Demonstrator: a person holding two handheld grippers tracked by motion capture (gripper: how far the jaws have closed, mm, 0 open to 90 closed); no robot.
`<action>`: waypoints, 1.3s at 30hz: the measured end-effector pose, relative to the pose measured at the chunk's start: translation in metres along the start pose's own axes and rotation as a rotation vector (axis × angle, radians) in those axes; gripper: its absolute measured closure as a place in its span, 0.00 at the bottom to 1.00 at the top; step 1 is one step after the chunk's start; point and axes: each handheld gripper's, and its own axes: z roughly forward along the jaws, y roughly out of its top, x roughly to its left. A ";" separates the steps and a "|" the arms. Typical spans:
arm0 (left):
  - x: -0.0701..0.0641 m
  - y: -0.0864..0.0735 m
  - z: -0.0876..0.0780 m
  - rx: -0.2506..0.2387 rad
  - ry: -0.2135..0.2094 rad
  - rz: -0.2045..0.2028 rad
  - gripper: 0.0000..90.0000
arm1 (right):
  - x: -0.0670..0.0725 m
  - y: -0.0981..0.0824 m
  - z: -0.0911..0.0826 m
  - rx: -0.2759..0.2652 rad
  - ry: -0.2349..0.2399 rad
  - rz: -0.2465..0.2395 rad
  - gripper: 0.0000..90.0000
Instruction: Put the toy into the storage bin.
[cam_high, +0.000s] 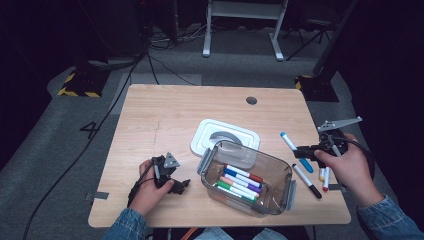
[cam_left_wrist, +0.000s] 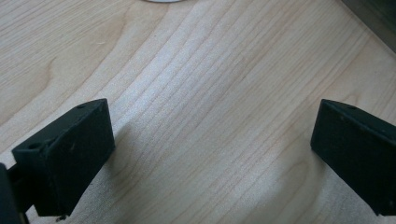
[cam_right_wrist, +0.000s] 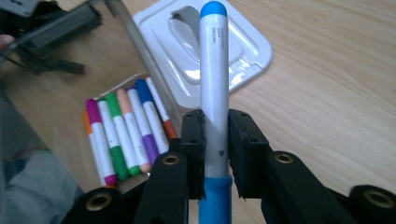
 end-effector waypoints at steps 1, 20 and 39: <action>0.000 0.000 0.000 0.000 0.000 0.000 0.00 | 0.000 0.000 0.000 0.000 0.000 0.000 0.86; 0.001 0.000 0.000 0.001 -0.003 0.004 0.00 | 0.071 0.034 0.035 0.056 0.202 -0.154 0.86; 0.001 0.000 0.000 0.000 -0.004 0.005 0.00 | 0.109 0.033 0.089 0.210 0.326 -0.229 0.86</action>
